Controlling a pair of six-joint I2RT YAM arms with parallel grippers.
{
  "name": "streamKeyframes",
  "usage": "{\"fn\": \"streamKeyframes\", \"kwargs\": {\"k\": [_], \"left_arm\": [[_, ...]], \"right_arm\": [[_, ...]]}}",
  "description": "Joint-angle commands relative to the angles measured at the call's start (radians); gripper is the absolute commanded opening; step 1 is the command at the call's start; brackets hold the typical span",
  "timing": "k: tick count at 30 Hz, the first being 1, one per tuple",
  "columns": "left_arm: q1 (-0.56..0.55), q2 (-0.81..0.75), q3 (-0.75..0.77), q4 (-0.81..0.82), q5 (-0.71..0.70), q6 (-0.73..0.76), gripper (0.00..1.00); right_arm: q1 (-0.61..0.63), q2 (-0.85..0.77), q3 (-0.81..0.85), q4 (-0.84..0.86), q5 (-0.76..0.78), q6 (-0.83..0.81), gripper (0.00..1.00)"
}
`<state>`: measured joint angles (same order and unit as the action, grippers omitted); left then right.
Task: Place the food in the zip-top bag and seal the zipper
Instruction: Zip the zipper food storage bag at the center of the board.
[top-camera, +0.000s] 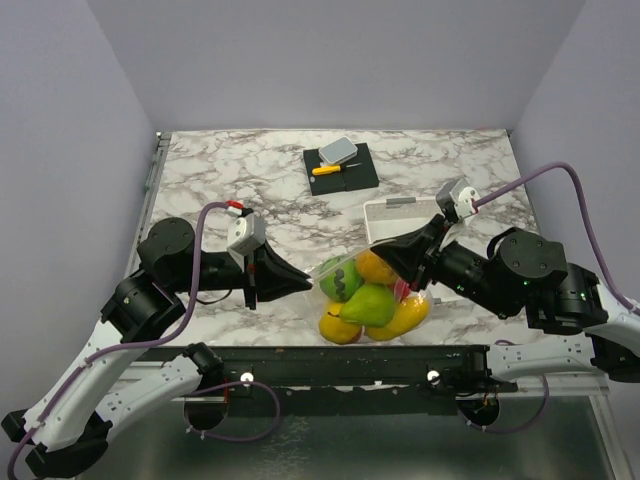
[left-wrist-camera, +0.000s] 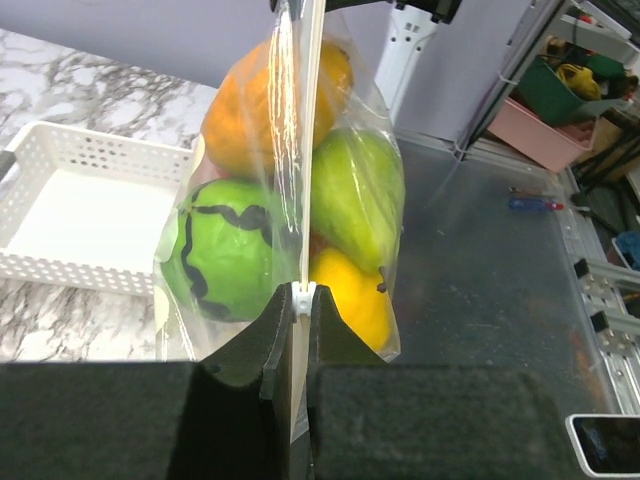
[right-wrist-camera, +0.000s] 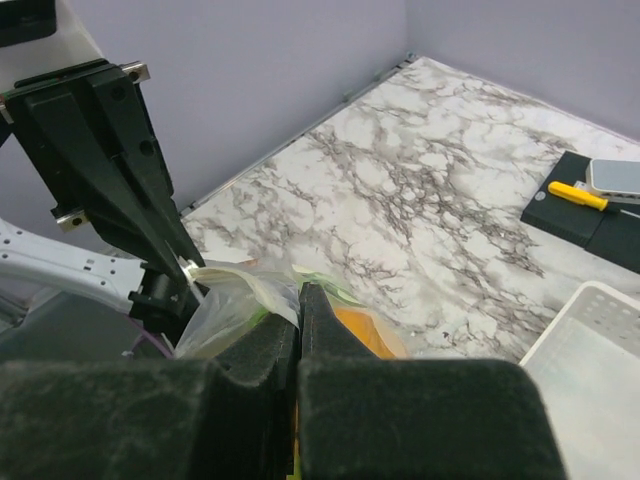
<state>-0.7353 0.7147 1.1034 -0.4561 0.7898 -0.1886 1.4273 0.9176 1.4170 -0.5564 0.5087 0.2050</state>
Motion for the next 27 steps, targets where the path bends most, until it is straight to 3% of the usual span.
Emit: {"fn": "streamKeyframes", "kwargs": {"k": [1, 27], "left_arm": [[-0.004, -0.014, 0.009, -0.114, -0.100, 0.029, 0.00], [-0.004, -0.087, 0.070, -0.292, -0.262, 0.064, 0.00]], "right_arm": [[0.000, -0.029, 0.019, 0.054, 0.158, -0.024, 0.01], [0.000, -0.065, 0.007, 0.068, 0.413, -0.009, 0.01]]}}
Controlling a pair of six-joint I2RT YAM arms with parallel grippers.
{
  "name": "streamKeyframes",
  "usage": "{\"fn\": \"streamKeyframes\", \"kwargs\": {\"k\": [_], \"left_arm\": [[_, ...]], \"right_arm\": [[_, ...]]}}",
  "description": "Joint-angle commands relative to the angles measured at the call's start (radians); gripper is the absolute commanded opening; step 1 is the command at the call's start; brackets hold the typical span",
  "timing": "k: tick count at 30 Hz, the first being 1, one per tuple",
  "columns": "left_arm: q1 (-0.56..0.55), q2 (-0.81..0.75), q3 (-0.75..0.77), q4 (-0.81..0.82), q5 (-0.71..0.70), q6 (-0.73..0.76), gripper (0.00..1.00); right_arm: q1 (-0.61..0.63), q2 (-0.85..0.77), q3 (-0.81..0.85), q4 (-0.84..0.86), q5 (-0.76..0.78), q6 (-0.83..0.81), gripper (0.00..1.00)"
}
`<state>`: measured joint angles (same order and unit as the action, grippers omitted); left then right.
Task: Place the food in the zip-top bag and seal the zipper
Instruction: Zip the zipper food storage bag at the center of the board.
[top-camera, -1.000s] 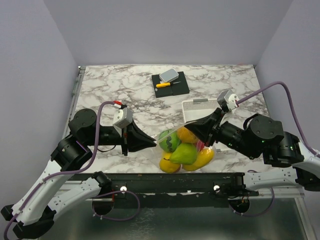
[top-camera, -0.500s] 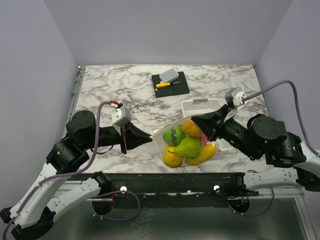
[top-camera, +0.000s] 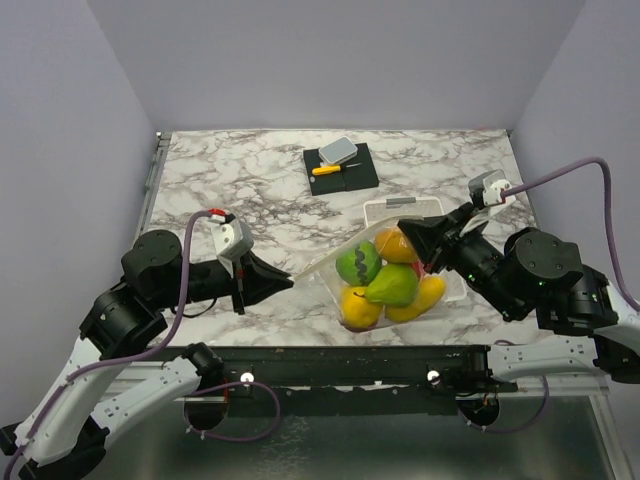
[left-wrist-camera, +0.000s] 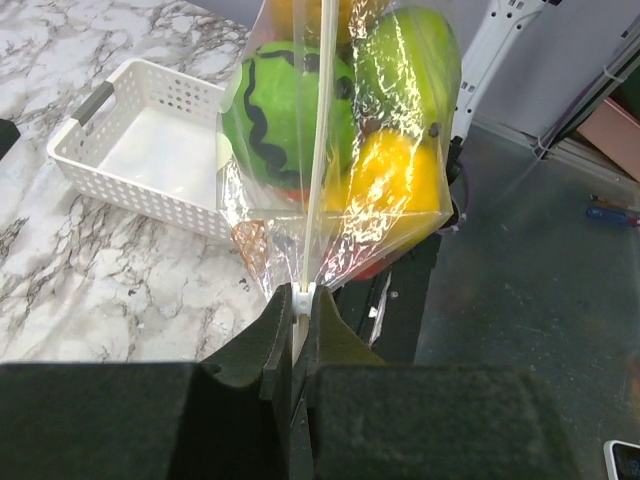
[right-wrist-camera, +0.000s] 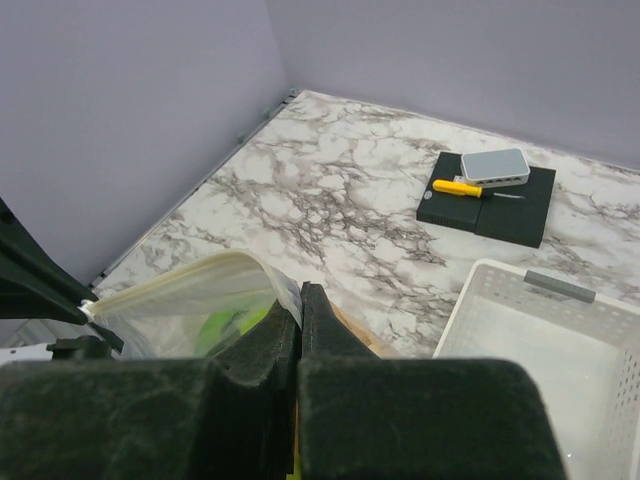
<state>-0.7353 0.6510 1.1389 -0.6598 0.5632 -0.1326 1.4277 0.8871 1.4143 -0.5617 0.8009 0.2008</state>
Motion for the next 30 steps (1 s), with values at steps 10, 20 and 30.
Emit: {"fn": "streamKeyframes", "kwargs": {"k": [10, 20, 30], "left_arm": [[-0.004, -0.042, 0.044, -0.122, -0.068, 0.007, 0.00], [-0.003, -0.021, 0.045, -0.122, -0.156, -0.001, 0.35], [-0.003, -0.018, 0.058, -0.117, -0.217, -0.011, 0.64]], "right_arm": [[-0.001, -0.046, 0.002, 0.091, 0.130, 0.002, 0.01], [-0.001, -0.024, 0.018, 0.065, 0.077, 0.015, 0.01], [-0.001, -0.008, 0.043, 0.007, 0.046, 0.042, 0.01]]}}
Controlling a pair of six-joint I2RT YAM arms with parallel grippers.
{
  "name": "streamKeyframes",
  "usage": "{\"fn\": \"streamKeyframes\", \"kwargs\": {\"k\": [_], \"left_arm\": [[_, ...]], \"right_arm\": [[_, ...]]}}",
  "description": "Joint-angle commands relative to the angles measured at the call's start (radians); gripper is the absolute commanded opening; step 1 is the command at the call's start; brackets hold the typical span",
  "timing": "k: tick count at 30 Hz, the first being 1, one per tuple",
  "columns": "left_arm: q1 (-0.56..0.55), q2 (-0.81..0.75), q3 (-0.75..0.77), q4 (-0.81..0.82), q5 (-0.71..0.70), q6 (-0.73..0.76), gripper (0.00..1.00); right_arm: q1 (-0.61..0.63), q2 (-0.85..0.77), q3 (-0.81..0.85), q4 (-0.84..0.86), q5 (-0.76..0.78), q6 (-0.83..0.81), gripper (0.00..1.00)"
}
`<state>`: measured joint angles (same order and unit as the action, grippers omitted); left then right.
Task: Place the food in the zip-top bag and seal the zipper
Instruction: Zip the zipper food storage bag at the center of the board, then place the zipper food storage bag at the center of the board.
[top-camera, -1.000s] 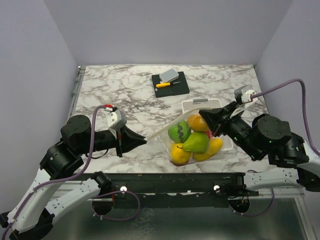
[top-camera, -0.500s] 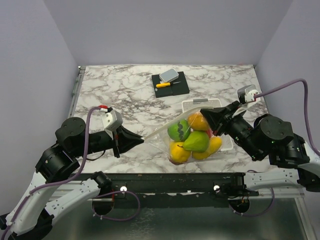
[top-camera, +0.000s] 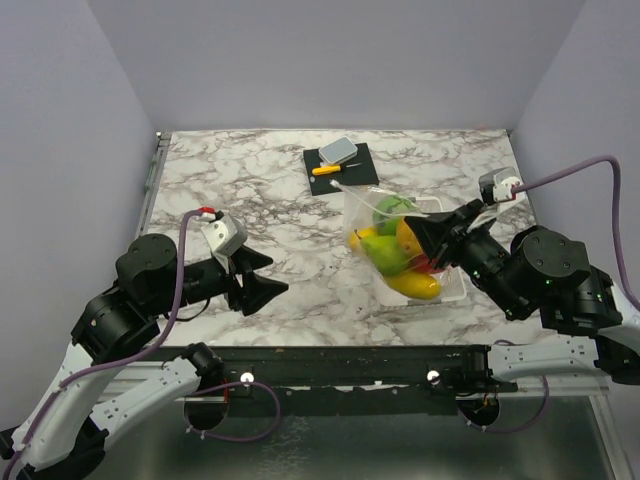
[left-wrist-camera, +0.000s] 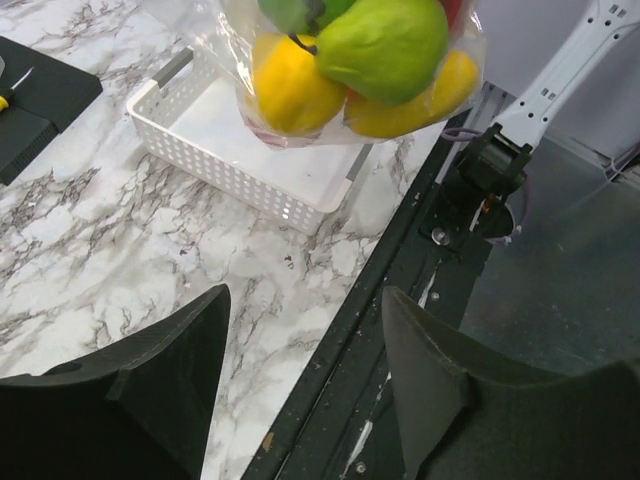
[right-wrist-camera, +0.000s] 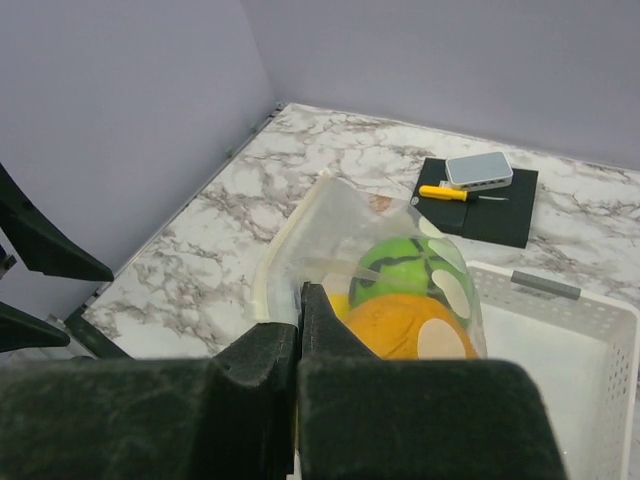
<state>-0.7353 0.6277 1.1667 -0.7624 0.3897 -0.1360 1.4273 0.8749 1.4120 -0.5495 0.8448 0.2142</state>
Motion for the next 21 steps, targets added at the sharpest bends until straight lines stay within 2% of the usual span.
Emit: {"fn": "streamKeyframes", "kwargs": {"k": [1, 3, 5, 21], "left_arm": [[-0.003, 0.009, 0.032, -0.014, -0.043, -0.007, 0.68], [-0.003, 0.014, 0.038, -0.012, -0.042, -0.006, 0.77], [-0.003, 0.021, 0.046, -0.010, -0.043, -0.005, 0.81], [-0.003, 0.068, 0.125, 0.031, 0.050, 0.006, 0.85]], "right_arm": [[-0.001, 0.011, 0.048, -0.014, 0.000, 0.032, 0.01], [-0.001, 0.017, 0.051, -0.029, -0.002, 0.041, 0.01], [-0.001, 0.019, 0.053, -0.038, -0.004, 0.048, 0.00], [-0.001, 0.089, 0.086, -0.151, -0.178, 0.081, 0.01]]}}
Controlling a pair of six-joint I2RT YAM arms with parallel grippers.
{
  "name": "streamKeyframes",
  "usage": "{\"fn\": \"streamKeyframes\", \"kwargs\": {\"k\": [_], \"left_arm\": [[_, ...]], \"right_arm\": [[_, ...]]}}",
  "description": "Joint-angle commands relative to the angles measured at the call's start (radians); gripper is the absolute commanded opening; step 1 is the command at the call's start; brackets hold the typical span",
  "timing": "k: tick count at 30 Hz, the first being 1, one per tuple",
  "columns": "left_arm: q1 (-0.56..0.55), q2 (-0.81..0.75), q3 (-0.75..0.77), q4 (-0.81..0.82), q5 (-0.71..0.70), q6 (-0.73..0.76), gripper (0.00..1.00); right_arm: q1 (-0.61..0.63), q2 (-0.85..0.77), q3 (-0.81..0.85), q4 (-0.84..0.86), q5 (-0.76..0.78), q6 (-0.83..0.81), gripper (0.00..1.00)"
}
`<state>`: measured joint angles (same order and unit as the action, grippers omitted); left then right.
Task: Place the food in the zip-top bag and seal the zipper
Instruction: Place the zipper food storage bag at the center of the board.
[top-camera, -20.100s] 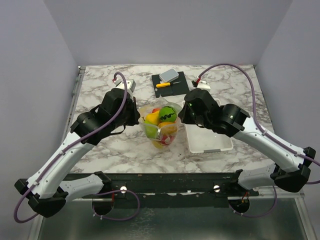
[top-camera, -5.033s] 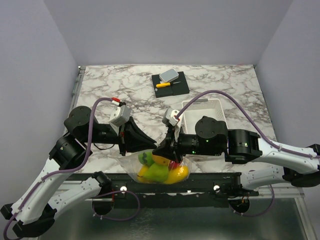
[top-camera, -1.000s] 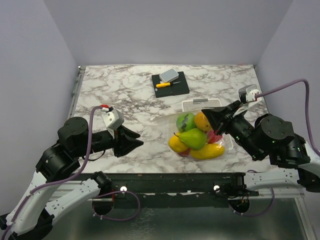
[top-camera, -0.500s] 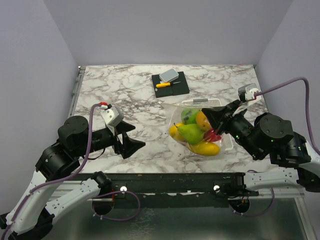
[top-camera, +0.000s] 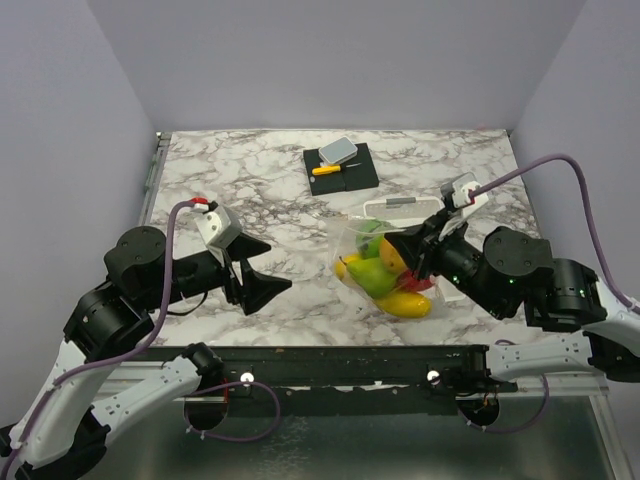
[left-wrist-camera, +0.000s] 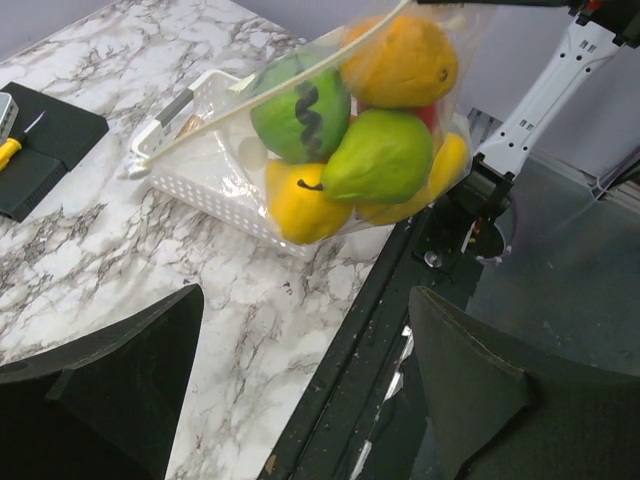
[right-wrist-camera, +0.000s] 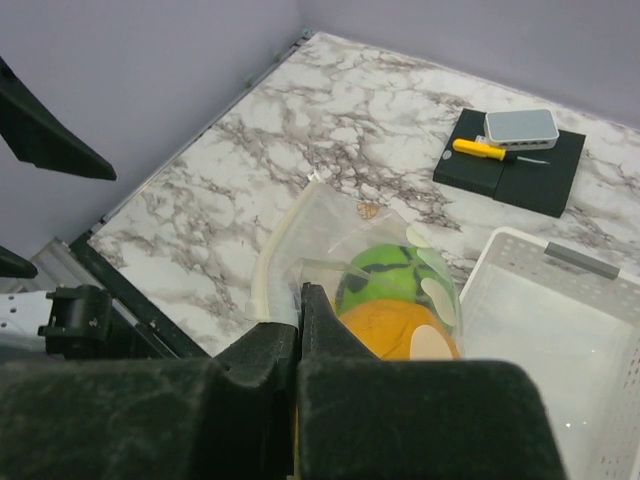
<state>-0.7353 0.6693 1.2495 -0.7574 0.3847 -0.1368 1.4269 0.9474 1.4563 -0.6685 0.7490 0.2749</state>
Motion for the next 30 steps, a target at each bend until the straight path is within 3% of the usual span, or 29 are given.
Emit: {"fn": "streamKeyframes", "kwargs": {"k": [1, 8, 18, 24, 30], "left_arm": [[-0.003, 0.032, 0.045, 0.030, 0.062, 0.007, 0.85], [-0.003, 0.071, 0.083, 0.065, 0.120, 0.010, 0.85], [-0.004, 0.103, 0.092, 0.109, 0.313, 0.021, 0.86], [-0.004, 0.096, 0.076, 0.132, 0.464, 0.030, 0.86], [-0.003, 0.092, 0.042, 0.139, 0.509, 0.038, 0.90]], "right_arm": [[0.000, 0.026, 0.048, -0.042, -0.098, 0.021, 0.00], [0.000, 0.104, 0.117, -0.133, -0.237, 0.021, 0.01], [0.000, 0.172, 0.118, -0.073, -0.555, -0.014, 0.01], [0.000, 0.199, 0.142, -0.061, -0.640, -0.025, 0.01], [0.000, 0.217, 0.167, -0.018, -0.668, -0.021, 0.01]]}}
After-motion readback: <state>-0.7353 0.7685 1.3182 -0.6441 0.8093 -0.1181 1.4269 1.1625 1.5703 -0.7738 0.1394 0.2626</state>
